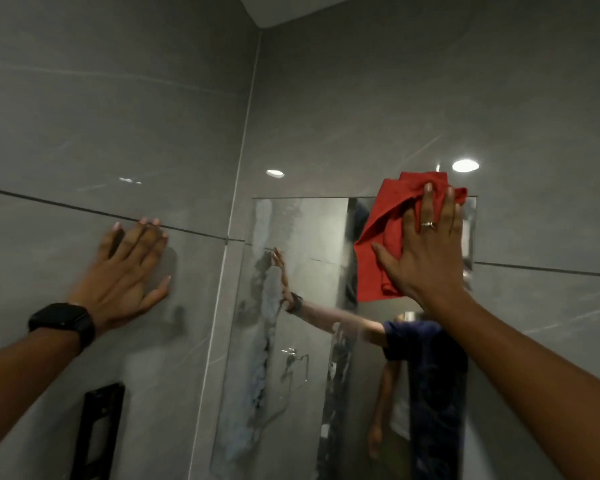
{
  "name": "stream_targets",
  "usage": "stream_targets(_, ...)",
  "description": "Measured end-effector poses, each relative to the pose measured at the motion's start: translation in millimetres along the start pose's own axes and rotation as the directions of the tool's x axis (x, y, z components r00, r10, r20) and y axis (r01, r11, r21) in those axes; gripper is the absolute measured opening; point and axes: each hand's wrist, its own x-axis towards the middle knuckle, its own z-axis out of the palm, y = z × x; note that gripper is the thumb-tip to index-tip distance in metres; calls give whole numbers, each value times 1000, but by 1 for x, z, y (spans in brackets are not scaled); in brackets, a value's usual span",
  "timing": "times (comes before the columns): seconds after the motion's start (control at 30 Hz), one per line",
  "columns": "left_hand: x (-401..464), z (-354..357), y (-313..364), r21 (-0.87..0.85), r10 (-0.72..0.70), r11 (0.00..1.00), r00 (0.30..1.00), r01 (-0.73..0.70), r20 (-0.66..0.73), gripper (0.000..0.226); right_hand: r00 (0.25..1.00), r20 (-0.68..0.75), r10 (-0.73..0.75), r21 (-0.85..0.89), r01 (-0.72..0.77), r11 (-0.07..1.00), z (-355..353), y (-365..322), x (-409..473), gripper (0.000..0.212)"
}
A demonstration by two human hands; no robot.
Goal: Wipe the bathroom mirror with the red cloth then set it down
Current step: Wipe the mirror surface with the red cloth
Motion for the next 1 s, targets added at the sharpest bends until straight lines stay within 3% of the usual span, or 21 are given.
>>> stream_targets(0.2,1,-14,3,46,-1,999,993,-4,114,86,993,83,-79,21,78,997,19,-81,44,111)
stream_targets(0.43,1,-18,3,111,24,993,988,-41,154,85,981,121,-150,52,145,988,47,-173,71,102)
stream_targets(0.63,1,-19,1,119,9,992,980,-33,198,87,955,147,-259,34,257,966,72,-209,81,103)
stream_targets(0.8,2,-24,4,128,0,991,973,-30,233,87,877,182,-444,13,449,893,89,-220,52,101)
stream_targets(1.0,3,-30,7,131,-6,991,970,-27,244,86,775,255,-579,128,566,814,125,-248,-60,97)
